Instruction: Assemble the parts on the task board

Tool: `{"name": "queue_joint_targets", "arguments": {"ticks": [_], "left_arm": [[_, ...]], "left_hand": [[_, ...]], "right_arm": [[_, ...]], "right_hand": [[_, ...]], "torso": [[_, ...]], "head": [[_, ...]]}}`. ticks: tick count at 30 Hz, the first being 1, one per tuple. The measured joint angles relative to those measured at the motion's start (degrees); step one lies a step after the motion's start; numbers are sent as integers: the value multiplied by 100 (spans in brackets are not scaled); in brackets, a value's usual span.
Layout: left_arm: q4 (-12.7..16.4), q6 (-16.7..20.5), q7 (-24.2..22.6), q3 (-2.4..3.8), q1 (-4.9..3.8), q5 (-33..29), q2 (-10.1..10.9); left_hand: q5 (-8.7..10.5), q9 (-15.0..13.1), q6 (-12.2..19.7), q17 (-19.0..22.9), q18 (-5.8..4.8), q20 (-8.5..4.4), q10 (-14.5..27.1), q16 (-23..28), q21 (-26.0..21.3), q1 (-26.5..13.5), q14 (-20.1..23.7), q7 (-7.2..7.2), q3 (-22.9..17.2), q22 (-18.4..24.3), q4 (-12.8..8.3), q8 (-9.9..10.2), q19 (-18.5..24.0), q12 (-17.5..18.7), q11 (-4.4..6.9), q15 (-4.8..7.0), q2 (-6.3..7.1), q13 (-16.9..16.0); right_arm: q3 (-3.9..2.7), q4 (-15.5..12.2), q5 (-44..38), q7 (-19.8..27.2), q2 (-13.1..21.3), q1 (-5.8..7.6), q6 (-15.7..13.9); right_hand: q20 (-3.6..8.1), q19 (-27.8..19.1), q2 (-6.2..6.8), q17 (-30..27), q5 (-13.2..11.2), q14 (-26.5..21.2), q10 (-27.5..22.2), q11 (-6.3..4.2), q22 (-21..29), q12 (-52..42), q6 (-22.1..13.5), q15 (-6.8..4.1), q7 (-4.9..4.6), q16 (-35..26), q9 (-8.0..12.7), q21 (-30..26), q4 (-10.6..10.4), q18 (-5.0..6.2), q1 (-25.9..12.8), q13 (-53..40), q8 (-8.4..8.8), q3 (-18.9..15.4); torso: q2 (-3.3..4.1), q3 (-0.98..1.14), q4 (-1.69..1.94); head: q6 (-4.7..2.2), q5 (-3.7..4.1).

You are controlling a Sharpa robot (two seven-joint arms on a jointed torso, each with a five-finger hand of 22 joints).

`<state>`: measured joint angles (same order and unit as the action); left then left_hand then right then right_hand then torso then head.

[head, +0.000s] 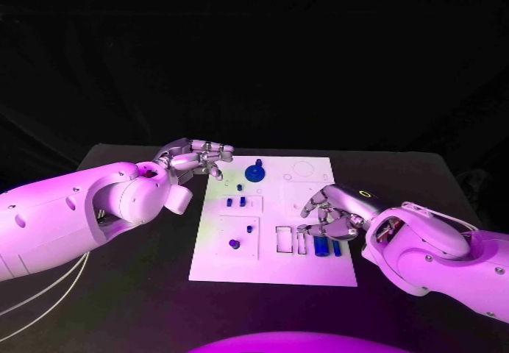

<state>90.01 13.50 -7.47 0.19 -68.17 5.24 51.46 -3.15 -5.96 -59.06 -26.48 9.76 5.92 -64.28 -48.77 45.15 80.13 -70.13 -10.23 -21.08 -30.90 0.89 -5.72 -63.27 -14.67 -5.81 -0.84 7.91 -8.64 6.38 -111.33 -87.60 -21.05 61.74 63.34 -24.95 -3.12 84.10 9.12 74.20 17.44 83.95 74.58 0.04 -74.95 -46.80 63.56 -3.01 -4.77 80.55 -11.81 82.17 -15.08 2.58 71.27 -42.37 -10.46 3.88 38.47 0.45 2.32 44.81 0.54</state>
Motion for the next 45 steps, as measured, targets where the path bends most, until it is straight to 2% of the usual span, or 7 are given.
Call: {"name": "queue_joint_targets", "arguments": {"ticks": [4,7,9,17,28,38,45], "left_arm": [[2,0,0,-11,0,0,8],[2,0,0,-22,0,0,9],[2,-2,0,-24,0,0,9],[-1,-9,2,-36,0,0,17],[1,-18,7,-42,1,0,34],[6,-31,12,-44,1,0,58],[8,-42,19,-44,1,0,61]], "left_hand": [[0,0,0,0,0,0,0,0,0,0,0,0,0,0,0,0,0,0,0,0,0,0],[0,0,0,0,0,0,0,0,0,0,0,0,0,0,0,0,0,0,0,0,0,0],[0,0,0,0,0,0,0,0,0,0,0,0,0,0,0,0,0,0,0,0,0,0],[0,-1,0,6,0,0,0,0,0,0,0,0,0,-1,0,0,0,1,0,0,0,0],[0,-1,0,6,0,0,0,0,0,0,0,0,0,-1,0,0,0,1,0,0,0,0],[0,-2,0,5,0,0,0,0,0,0,0,0,0,5,0,0,0,-20,0,0,0,0],[0,-2,0,5,0,0,0,0,0,0,0,0,0,4,0,0,0,-20,0,0,0,0]], "right_arm": [[18,-98,57,-240,240,-63,-5],[24,-143,45,-430,344,-137,-15],[32,-148,20,-565,374,-203,-18],[39,-52,-131,-973,292,-395,-21],[36,96,-264,-1222,75,-524,-19],[35,278,-307,-1301,-147,-682,1],[6,373,-350,-1314,-280,-704,-8]], "right_hand": [[0,0,-126,67,65,-1,-17,33,0,-970,1,1,-1,50,-160,93,-129,0,-68,-1099,-106,-375],[-1,0,-204,76,134,18,45,16,0,-1294,2,-18,-1,56,-251,132,-151,-89,-147,-1492,-151,-573],[-1,0,-246,76,194,18,45,16,0,-1403,2,-18,-1,78,-291,135,-157,-89,-189,-1629,-171,-662],[-2,0,-315,75,272,18,87,15,1,-1608,-19,-18,20,100,-387,158,-167,-89,-258,-1932,-215,-871],[18,-21,-369,75,272,-2,107,-5,2,-1674,-19,-38,20,100,-423,158,-168,-88,-312,-2014,-239,-949],[18,-21,-373,74,272,-2,117,5,3,-1713,-20,-38,20,100,-450,158,-167,-88,-317,-2073,-262,-982],[18,-21,-397,73,271,-2,158,5,3,-1780,-9,-38,29,100,-485,158,-167,-88,-341,-2148,-315,-1013]], "torso": [[-7,4,-40],[-16,13,-62],[-20,18,-71],[-22,16,-69],[-21,4,-66],[-18,3,-65],[-19,3,-71]], "head": [[0,60],[10,105],[14,136],[10,229],[21,236],[53,206],[68,195]]}}
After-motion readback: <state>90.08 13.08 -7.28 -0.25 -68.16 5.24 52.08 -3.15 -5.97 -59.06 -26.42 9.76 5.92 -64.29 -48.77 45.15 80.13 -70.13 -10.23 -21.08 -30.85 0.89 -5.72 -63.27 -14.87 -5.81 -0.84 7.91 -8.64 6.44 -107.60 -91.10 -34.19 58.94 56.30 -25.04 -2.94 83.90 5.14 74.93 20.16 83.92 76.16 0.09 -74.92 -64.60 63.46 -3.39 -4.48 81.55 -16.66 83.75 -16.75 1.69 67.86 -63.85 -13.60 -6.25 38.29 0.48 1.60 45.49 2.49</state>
